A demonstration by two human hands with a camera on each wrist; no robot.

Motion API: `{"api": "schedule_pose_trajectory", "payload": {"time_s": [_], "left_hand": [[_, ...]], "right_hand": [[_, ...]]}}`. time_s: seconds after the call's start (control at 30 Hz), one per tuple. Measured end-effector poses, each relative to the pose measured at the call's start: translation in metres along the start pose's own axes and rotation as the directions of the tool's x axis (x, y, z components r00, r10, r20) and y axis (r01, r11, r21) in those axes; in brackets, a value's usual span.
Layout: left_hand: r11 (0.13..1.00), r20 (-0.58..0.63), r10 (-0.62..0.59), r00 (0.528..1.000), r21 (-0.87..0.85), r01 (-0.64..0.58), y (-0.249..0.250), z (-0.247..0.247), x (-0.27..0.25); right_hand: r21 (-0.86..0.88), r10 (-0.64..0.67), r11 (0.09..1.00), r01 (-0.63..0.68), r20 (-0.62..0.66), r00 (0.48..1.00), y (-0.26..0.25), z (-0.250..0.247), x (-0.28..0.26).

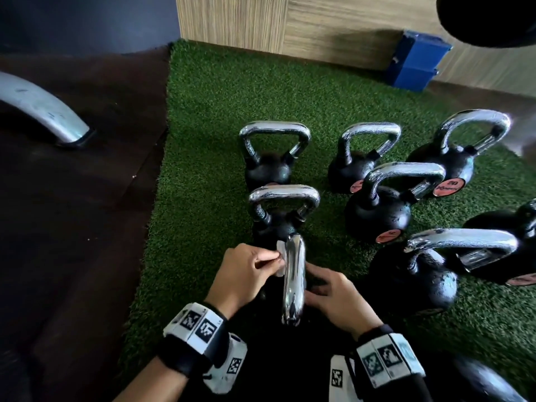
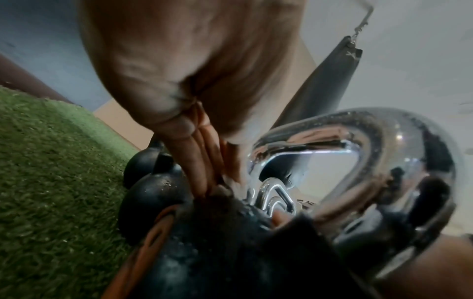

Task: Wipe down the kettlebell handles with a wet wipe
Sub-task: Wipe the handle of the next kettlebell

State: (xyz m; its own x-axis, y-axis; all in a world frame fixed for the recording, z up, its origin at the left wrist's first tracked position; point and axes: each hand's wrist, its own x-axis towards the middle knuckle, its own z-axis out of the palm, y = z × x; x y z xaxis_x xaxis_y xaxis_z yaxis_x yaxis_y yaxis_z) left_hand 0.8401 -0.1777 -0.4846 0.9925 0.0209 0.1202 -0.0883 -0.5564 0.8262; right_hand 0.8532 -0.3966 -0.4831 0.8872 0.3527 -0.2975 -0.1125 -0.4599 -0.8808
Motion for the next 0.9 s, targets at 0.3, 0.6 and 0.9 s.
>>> {"api": "schedule_pose_trajectory", "payload": {"time_s": [0.3,0.6,0.9], "left_hand": [[0.985,-0.121,0.024,0.992,-0.164,-0.044,0.011,0.001,0.002],[0.811,0.111,0.009,0.994,-0.582,0.057,0.009,-0.013,-0.005],[0.756,0.233,0.004,0.972,-0.637,0.149,0.013,-0.029,-0.013]], "right_hand": [[0.241,0.001,0.97,-0.017,0.066,0.998,0.007,0.005,0.005],[0.235,-0.017,0.972,-0.003,0.084,0.996,0.011,0.004,0.005],[0.245,-0.029,0.969,0.004,0.1,0.995,0.006,0.005,0.008]]}}
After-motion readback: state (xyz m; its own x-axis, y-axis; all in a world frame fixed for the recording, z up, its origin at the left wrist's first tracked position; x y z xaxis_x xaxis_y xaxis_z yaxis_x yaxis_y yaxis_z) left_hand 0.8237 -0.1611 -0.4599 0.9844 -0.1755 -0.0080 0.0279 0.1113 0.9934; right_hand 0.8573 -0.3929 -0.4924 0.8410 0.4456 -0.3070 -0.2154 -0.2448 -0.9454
